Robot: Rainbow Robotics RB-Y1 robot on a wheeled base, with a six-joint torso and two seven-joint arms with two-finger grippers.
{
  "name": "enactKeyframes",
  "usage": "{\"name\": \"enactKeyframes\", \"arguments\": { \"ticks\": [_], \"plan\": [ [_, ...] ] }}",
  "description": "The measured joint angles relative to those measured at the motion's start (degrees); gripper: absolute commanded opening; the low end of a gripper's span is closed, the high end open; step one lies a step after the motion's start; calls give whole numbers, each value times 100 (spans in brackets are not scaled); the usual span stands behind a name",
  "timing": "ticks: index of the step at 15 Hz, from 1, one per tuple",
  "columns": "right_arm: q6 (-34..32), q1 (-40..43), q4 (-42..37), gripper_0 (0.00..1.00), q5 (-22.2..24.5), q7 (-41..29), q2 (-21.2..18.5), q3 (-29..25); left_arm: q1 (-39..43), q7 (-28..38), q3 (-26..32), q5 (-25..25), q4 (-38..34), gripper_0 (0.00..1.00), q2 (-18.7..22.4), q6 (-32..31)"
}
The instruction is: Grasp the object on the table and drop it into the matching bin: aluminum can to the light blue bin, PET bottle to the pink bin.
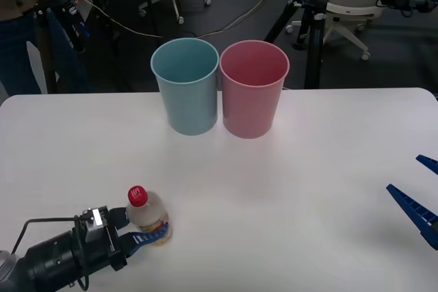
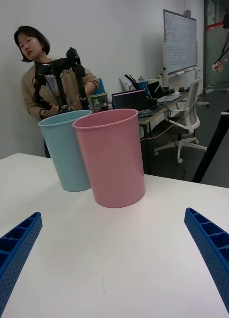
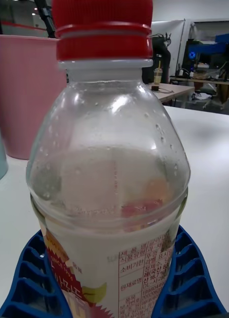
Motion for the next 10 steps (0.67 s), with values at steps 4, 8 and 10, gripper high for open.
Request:
{"name": "enactKeyframes", "arguments": {
  "ticks": [4,8,10],
  "plan": [
    [0,0,0,100,0,0,0,0,352,402,185,142,-567,0,277,11],
    [0,0,0,100,0,0,0,0,646,616,473,324,-1087,0,562,30],
    [0,0,0,100,0,0,0,0,864,984,723,311,-1471,0,684,31]
  ]
}}
